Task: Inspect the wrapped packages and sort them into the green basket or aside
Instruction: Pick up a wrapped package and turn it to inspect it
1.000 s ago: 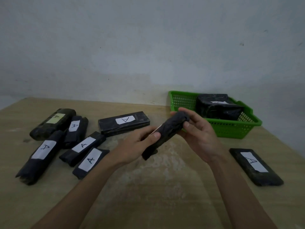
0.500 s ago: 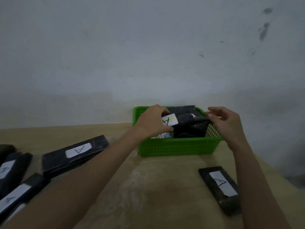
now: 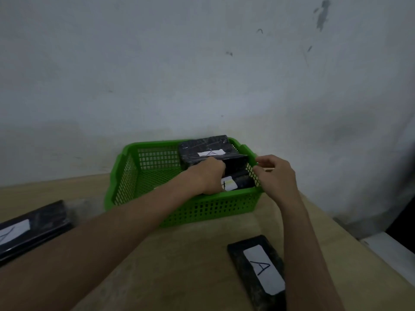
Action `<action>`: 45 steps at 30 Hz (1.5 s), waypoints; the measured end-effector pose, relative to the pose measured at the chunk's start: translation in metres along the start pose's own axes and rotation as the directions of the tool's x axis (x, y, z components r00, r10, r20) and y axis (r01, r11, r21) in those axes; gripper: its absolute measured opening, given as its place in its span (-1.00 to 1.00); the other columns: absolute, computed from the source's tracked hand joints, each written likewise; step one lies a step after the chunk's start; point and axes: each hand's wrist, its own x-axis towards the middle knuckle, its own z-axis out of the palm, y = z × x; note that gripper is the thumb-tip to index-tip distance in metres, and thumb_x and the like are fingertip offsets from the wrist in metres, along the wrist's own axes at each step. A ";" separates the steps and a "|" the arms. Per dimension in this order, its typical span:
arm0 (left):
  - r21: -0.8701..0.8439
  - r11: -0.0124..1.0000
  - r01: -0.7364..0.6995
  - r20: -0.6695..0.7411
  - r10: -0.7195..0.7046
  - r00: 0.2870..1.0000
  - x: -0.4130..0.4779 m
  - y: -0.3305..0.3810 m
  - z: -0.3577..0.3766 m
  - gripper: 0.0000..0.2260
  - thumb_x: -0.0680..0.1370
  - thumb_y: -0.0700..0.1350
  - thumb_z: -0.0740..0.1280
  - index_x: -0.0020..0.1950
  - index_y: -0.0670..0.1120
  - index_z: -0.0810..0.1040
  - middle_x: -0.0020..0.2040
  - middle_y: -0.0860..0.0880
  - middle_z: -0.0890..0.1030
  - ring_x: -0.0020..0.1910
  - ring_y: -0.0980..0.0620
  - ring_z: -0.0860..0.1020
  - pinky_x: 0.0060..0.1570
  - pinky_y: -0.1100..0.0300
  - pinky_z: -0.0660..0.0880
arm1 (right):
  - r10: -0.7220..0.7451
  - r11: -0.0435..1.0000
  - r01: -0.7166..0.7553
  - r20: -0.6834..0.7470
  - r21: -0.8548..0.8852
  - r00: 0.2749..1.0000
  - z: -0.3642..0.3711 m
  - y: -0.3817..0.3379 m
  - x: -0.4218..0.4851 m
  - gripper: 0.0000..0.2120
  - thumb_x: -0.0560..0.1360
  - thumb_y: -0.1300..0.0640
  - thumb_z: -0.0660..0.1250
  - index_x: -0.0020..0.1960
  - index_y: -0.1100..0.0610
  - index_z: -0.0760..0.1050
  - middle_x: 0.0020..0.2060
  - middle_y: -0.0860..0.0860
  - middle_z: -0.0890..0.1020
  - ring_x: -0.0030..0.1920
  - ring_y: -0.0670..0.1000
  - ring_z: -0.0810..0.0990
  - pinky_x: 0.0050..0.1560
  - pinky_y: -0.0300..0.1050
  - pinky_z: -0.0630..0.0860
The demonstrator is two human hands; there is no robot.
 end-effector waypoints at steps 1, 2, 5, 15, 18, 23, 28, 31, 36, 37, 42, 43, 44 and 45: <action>0.012 1.000 -0.010 0.006 0.010 1.000 0.004 0.000 0.003 -0.72 0.49 -0.09 0.37 0.11 -0.21 0.48 0.08 -0.17 0.54 -0.05 -0.10 0.52 -0.16 0.07 0.47 | 0.003 1.000 -0.003 -0.005 0.011 1.000 -0.001 0.002 0.001 -0.85 0.48 0.20 0.34 0.04 0.06 0.57 -0.07 -0.02 0.58 -0.05 -0.04 0.55 -0.06 -0.22 0.41; 0.026 0.999 -0.022 0.016 0.021 1.000 0.007 0.000 0.005 -0.74 0.49 -0.12 0.35 0.12 -0.20 0.47 0.08 -0.17 0.52 -0.05 -0.10 0.51 -0.17 0.07 0.45 | 0.009 1.000 -0.009 -0.010 0.024 1.000 -0.002 0.003 0.002 -0.85 0.48 0.20 0.35 0.02 0.04 0.57 -0.07 -0.02 0.59 -0.05 -0.04 0.56 -0.06 -0.20 0.44; 0.036 0.998 -0.050 0.049 0.048 0.998 0.014 -0.003 0.012 -0.78 0.51 -0.21 0.31 0.13 -0.20 0.42 0.08 -0.18 0.52 -0.03 -0.13 0.50 -0.19 0.09 0.38 | 0.026 0.999 -0.025 -0.017 0.048 1.000 -0.001 0.006 0.003 -0.86 0.47 0.20 0.36 0.02 0.06 0.58 -0.10 -0.02 0.59 -0.07 -0.04 0.56 0.00 -0.15 0.49; -0.066 0.987 -0.148 0.136 0.156 0.978 0.017 -0.017 0.021 -0.79 0.50 -0.31 0.29 0.09 -0.10 0.53 -0.06 -0.08 0.58 -0.09 -0.06 0.58 -0.12 0.13 0.50 | 0.032 0.996 -0.029 -0.028 0.079 0.999 -0.001 0.007 0.000 -0.87 0.48 0.22 0.36 0.02 0.09 0.59 -0.15 -0.04 0.59 -0.11 -0.06 0.55 -0.08 -0.20 0.46; -0.079 0.984 -0.158 0.146 0.168 0.975 0.013 -0.020 0.017 -0.77 0.51 -0.28 0.31 0.14 -0.10 0.55 0.03 -0.08 0.62 0.01 -0.04 0.59 0.02 0.09 0.54 | 0.031 0.998 -0.030 -0.020 0.063 0.999 -0.001 0.005 0.000 -0.86 0.48 0.21 0.36 0.03 0.10 0.58 -0.13 -0.01 0.60 -0.11 -0.05 0.55 -0.06 -0.16 0.50; -0.129 0.979 -0.161 0.074 0.171 0.982 -0.011 -0.021 -0.012 -0.72 0.60 -0.11 0.21 0.30 -0.05 0.48 0.23 -0.01 0.55 0.16 0.03 0.51 0.09 0.23 0.38 | -0.002 0.999 0.000 -0.044 -0.050 0.999 -0.003 -0.004 -0.001 -0.84 0.47 0.18 0.35 0.04 0.09 0.58 -0.06 0.01 0.62 -0.01 0.00 0.57 0.13 -0.04 0.51; -0.269 0.951 -0.152 -0.143 0.116 0.983 -0.068 -0.035 -0.046 -0.72 0.59 -0.08 0.23 0.29 -0.04 0.47 0.12 -0.01 0.57 0.02 0.09 0.52 0.07 0.19 0.47 | -0.132 0.981 0.130 -0.010 -0.141 0.991 0.002 -0.043 -0.012 -0.82 0.47 0.17 0.33 0.06 0.07 0.58 -0.07 -0.03 0.61 0.08 0.04 0.52 0.11 -0.13 0.42; -0.336 0.933 -0.132 -0.248 0.048 0.968 -0.112 -0.051 -0.056 -0.76 0.56 -0.09 0.29 0.22 -0.06 0.53 0.05 0.00 0.60 -0.01 0.11 0.56 0.09 0.19 0.52 | -0.235 0.962 0.242 0.067 -0.129 0.970 0.009 -0.078 -0.030 -0.83 0.48 0.17 0.35 0.06 0.09 0.58 -0.07 -0.01 0.62 -0.05 -0.03 0.53 -0.01 -0.25 0.36; -0.405 0.911 -0.080 -0.325 -0.062 0.944 -0.185 -0.078 -0.055 -0.76 0.54 -0.10 0.32 0.20 -0.07 0.54 0.01 0.04 0.59 -0.03 0.16 0.54 0.00 0.37 0.47 | -0.374 0.922 0.387 0.199 -0.030 0.906 0.031 -0.136 -0.080 -0.87 0.48 0.18 0.37 0.03 0.06 0.57 -0.09 -0.05 0.60 -0.06 -0.09 0.54 -0.10 -0.39 0.40; -0.420 0.905 -0.064 -0.340 -0.092 0.936 -0.199 -0.084 -0.053 -0.76 0.54 -0.10 0.32 0.20 -0.07 0.55 0.01 0.04 0.59 -0.03 0.16 0.54 0.00 0.34 0.48 | -0.404 0.908 0.419 0.227 -0.019 0.886 0.038 -0.146 -0.091 -0.86 0.48 0.18 0.37 0.03 0.05 0.57 -0.09 -0.07 0.59 -0.08 -0.13 0.53 -0.13 -0.49 0.35; -0.518 0.855 0.035 -0.407 -0.282 0.869 -0.255 -0.128 -0.038 -0.80 0.53 -0.06 0.32 0.15 -0.02 0.56 0.02 0.07 0.62 -0.05 0.23 0.57 -0.06 0.32 0.53 | -0.493 0.857 0.512 0.364 0.050 0.790 0.084 -0.179 -0.139 -0.82 0.45 0.17 0.40 0.05 0.04 0.58 -0.05 -0.10 0.60 -0.07 -0.18 0.50 -0.09 -0.59 0.30; -0.534 0.843 0.063 -0.410 -0.323 0.853 -0.263 -0.139 -0.035 -0.81 0.53 -0.06 0.32 0.13 0.00 0.57 0.01 0.08 0.62 -0.06 0.26 0.57 -0.11 0.38 0.51 | -0.496 0.854 0.518 0.387 0.054 0.777 0.095 -0.183 -0.146 -0.81 0.45 0.17 0.40 0.06 0.04 0.58 -0.06 -0.12 0.58 -0.09 -0.20 0.49 -0.10 -0.59 0.31; -0.546 0.832 0.093 -0.415 -0.366 0.833 -0.270 -0.151 -0.031 -0.82 0.53 -0.07 0.33 0.12 0.00 0.57 0.01 0.07 0.62 -0.07 0.26 0.57 -0.14 0.41 0.48 | -0.497 0.854 0.517 0.401 0.066 0.770 0.108 -0.187 -0.152 -0.82 0.45 0.17 0.40 0.05 0.03 0.58 -0.09 -0.13 0.57 -0.11 -0.22 0.48 -0.12 -0.59 0.31; -0.556 0.822 0.126 -0.420 -0.408 0.811 -0.276 -0.163 -0.027 -0.82 0.52 -0.08 0.33 0.11 0.00 0.57 0.02 0.05 0.62 -0.08 0.23 0.58 -0.14 0.41 0.47 | -0.493 0.858 0.508 0.410 0.082 0.767 0.120 -0.190 -0.156 -0.83 0.44 0.17 0.40 0.02 0.00 0.58 -0.10 -0.12 0.57 -0.13 -0.21 0.49 -0.14 -0.58 0.31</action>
